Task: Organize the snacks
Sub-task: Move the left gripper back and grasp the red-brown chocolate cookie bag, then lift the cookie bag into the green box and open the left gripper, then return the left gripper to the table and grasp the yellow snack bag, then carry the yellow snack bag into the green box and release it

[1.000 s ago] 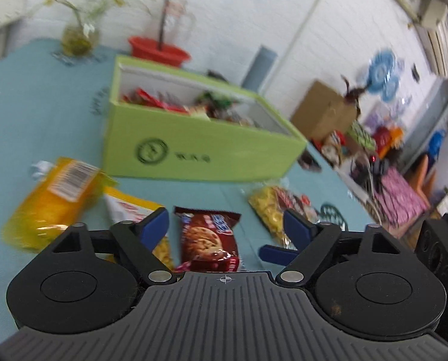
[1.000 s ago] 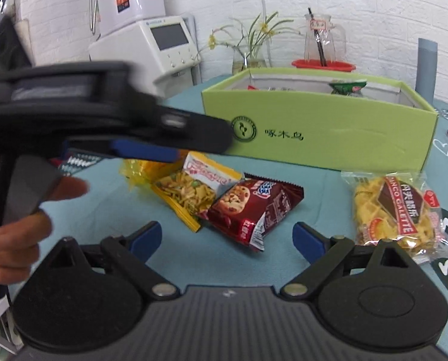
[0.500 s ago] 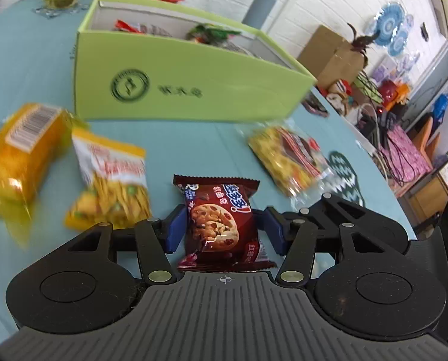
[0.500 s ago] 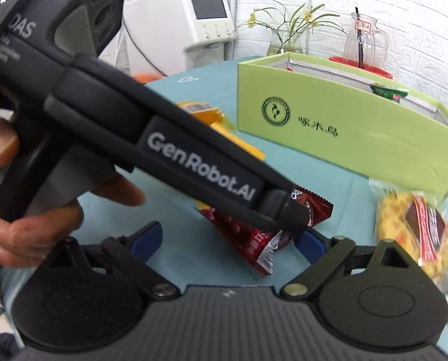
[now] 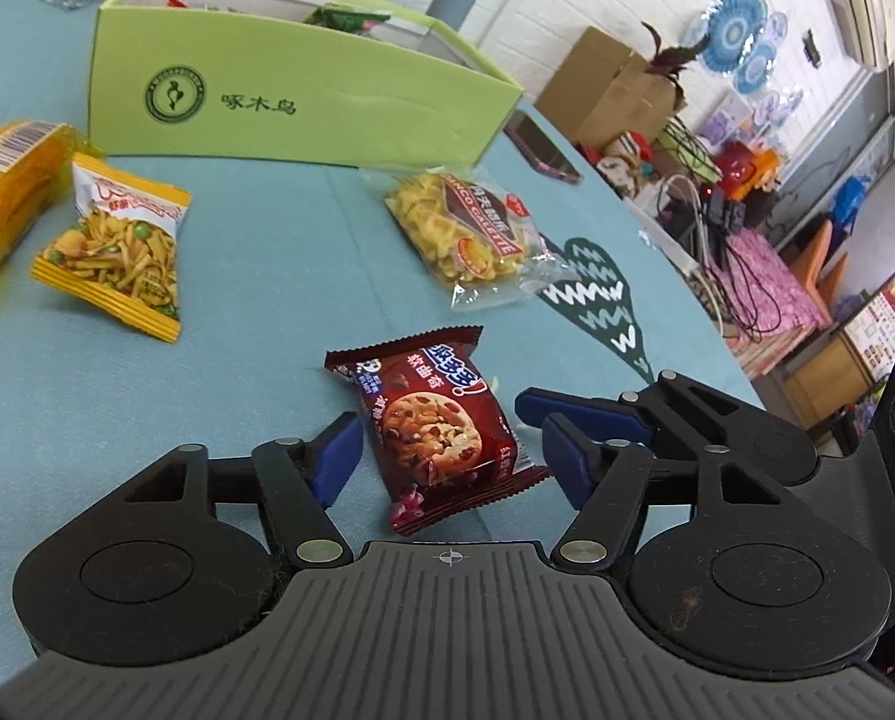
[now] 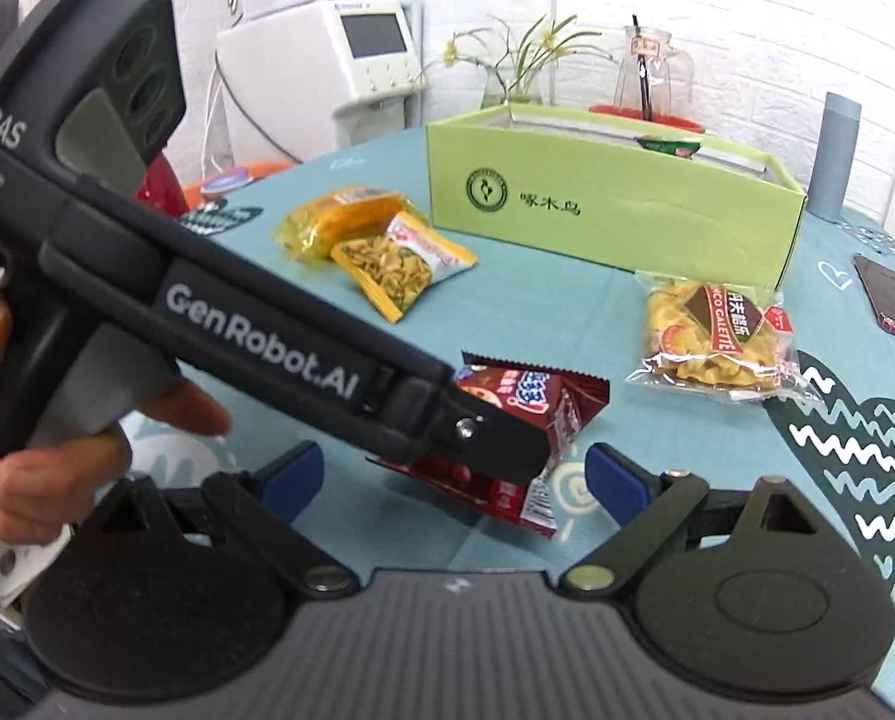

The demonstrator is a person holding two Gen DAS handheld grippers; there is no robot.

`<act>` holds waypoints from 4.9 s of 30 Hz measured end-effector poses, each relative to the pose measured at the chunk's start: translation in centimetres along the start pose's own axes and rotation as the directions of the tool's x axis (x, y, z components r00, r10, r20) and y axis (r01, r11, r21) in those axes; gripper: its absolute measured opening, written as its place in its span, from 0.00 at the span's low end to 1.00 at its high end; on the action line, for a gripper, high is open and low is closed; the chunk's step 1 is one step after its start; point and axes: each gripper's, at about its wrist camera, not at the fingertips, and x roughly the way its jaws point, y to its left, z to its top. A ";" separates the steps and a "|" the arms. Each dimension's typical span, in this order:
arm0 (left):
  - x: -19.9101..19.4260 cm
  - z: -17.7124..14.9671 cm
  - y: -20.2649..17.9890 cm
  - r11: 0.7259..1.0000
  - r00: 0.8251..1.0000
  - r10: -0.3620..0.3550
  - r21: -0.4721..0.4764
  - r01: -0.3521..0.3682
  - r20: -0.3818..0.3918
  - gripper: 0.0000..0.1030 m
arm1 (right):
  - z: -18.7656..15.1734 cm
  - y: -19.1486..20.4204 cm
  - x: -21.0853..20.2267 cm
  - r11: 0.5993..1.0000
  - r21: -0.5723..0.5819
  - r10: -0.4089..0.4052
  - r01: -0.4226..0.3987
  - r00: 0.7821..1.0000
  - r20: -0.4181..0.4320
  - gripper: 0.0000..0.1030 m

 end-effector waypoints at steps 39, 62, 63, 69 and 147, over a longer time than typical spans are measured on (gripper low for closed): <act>7.3 23.7 -0.7 0.990 0.986 0.011 0.137 -0.034 0.163 0.28 | 17.9 -14.5 9.0 0.990 0.051 -0.136 0.129 0.977 0.165 0.66; -3.2 15.4 0.2 0.988 0.917 -0.023 0.152 -0.042 0.399 0.82 | 10.4 -9.8 3.6 0.994 0.102 -0.065 0.046 0.978 0.196 0.91; -3.9 14.1 0.6 0.990 0.913 -0.007 0.132 -0.052 0.409 0.82 | 9.5 -8.8 3.6 0.993 0.116 -0.043 0.022 0.982 0.183 0.91; -6.7 7.9 5.3 0.995 0.919 0.095 -0.040 -0.086 0.382 0.81 | 6.6 -3.5 6.1 0.981 0.159 0.095 -0.112 0.989 0.113 0.91; -1.8 19.9 7.1 0.974 0.911 0.162 0.088 -0.210 0.380 0.59 | 19.9 -5.8 13.6 0.997 -0.073 0.017 -0.005 0.986 0.169 0.91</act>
